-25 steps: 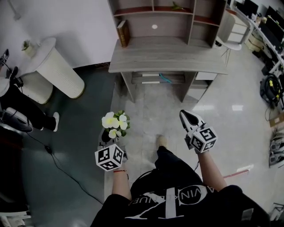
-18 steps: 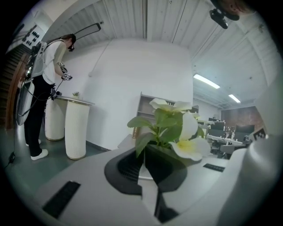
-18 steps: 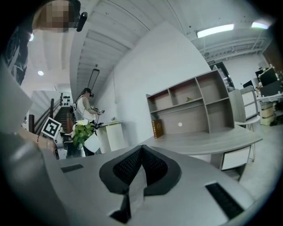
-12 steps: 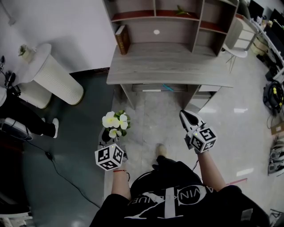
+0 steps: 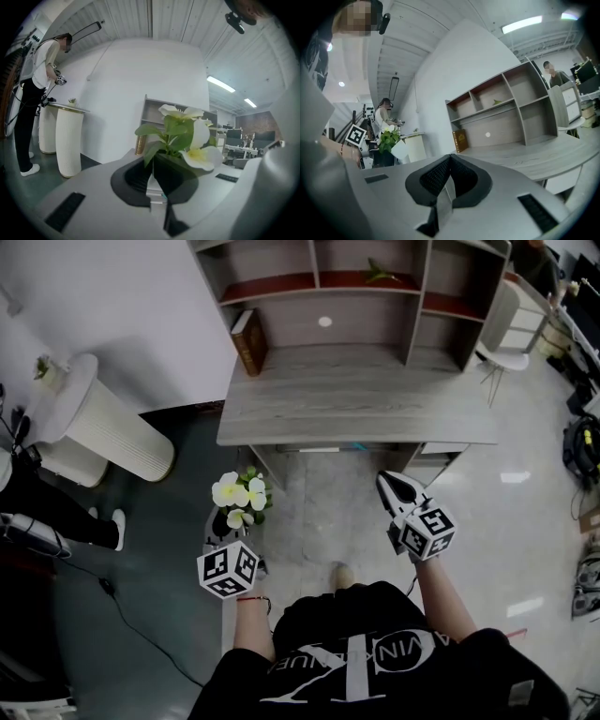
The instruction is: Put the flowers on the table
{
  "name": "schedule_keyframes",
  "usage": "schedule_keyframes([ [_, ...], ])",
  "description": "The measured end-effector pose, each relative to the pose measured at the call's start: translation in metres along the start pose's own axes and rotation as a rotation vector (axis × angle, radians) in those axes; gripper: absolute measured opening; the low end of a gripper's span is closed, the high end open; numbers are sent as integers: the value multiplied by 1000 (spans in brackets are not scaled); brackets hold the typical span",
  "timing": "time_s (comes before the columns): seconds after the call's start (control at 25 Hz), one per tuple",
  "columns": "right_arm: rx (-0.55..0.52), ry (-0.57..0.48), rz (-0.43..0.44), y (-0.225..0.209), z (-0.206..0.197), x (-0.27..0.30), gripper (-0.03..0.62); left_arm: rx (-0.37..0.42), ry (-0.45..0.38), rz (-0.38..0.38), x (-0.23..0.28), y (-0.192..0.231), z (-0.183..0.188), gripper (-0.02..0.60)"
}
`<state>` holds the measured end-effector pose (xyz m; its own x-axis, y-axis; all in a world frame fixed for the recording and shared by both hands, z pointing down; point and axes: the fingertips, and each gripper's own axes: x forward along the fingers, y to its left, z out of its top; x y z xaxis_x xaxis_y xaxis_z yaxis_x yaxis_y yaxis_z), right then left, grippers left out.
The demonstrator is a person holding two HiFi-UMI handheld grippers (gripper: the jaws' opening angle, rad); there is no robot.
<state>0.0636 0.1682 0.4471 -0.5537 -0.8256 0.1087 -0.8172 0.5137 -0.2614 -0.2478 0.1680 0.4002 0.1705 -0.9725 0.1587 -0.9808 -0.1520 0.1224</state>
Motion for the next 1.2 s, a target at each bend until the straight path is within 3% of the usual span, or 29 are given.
schedule_keyframes([
  [0.36,33,-8,-42,-33,2,2,11,-1,-7,-41,44,-18,14,15],
  [0.48,65,1,-62,-44,-5,1,11,20,34,-74,50,-29,1,15],
  [0.72,84,32,-46,-50,-18,28,11,-3,67,-44,72,-11,-12,15],
  [1.2,35,48,-90,-122,14,99,11,-54,79,-113,199,-24,-14,15],
])
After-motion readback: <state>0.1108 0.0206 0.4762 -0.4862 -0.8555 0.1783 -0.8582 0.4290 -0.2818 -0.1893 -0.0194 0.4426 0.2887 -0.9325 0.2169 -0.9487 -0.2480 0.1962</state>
